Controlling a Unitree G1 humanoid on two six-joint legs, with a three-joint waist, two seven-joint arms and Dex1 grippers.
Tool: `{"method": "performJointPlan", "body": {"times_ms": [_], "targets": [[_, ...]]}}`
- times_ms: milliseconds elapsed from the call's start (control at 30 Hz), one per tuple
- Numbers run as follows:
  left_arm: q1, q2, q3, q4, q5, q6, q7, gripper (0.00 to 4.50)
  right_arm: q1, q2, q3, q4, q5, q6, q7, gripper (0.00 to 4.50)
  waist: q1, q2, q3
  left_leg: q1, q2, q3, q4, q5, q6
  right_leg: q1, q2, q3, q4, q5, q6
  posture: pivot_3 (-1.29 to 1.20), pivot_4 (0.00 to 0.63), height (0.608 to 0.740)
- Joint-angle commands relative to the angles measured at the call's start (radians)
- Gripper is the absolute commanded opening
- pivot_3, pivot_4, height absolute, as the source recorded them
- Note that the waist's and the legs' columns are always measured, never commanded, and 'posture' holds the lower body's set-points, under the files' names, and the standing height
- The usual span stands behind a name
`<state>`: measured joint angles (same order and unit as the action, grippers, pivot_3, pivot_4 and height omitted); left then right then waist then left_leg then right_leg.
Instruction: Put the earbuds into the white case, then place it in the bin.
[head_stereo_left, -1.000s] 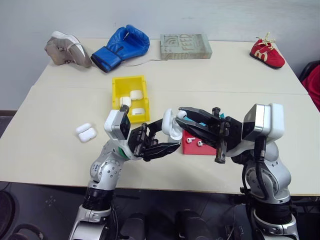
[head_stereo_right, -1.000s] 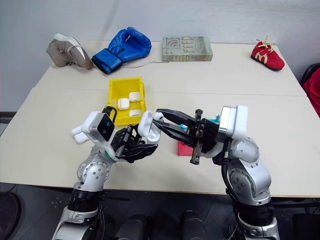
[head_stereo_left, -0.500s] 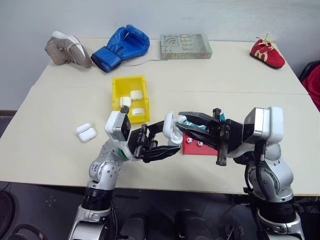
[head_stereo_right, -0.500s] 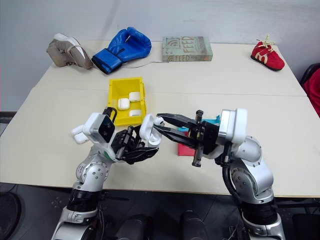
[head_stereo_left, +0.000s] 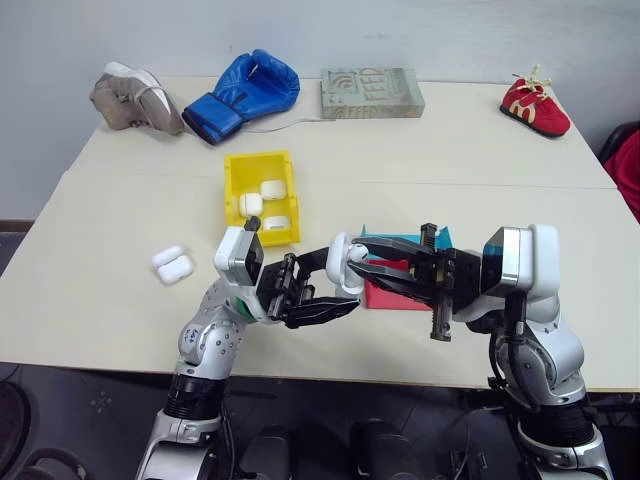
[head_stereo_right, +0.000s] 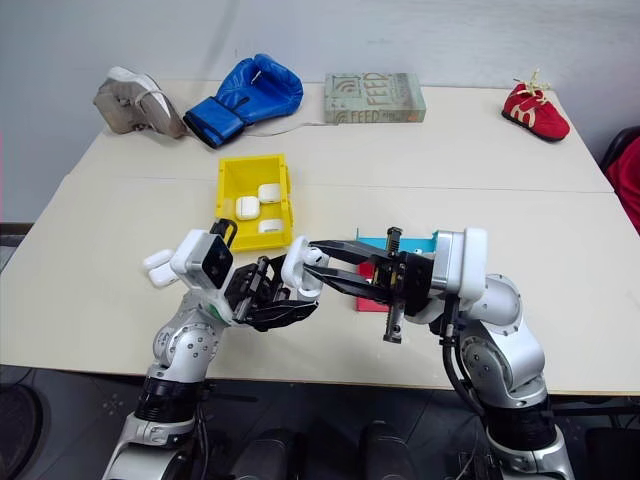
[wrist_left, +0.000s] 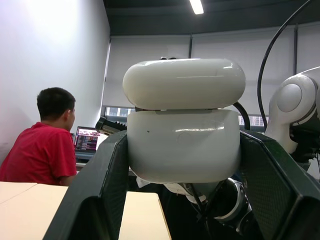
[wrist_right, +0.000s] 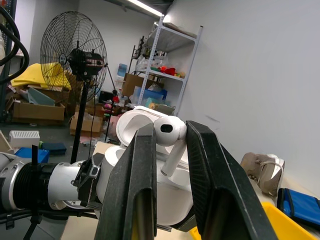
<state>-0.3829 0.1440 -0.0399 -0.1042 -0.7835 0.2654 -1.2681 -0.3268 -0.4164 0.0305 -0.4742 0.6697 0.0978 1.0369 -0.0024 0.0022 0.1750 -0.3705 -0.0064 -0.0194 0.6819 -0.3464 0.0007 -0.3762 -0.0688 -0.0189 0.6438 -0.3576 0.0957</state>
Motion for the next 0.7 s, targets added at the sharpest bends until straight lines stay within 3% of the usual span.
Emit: {"method": "performJointPlan", "body": {"times_ms": [33, 700], "targets": [[-0.013, -0.017, -0.035, -0.041, 0.004, -0.028, -0.019, 2.78, 0.013, -0.023, 0.054, 0.008, -0.033, 0.035, 0.009, 0.43, 0.0, 0.0, 0.0, 0.0, 0.0, 0.0, 0.0, 0.0, 0.0, 0.0, 0.0, 0.0, 0.0, 0.0, 0.0, 0.0, 0.15, 0.74], [-0.017, -0.049, -0.029, -0.009, 0.037, -0.094, -0.032, 2.78, -0.011, -0.08, 0.044, 0.007, 0.003, 0.132, -0.003, 0.43, 0.001, 0.0, 0.0, 0.0, 0.0, 0.0, 0.0, 0.0, 0.0, 0.0, 0.0, 0.0, -0.001, 0.0, 0.0, 0.0, 0.15, 0.74]]}}
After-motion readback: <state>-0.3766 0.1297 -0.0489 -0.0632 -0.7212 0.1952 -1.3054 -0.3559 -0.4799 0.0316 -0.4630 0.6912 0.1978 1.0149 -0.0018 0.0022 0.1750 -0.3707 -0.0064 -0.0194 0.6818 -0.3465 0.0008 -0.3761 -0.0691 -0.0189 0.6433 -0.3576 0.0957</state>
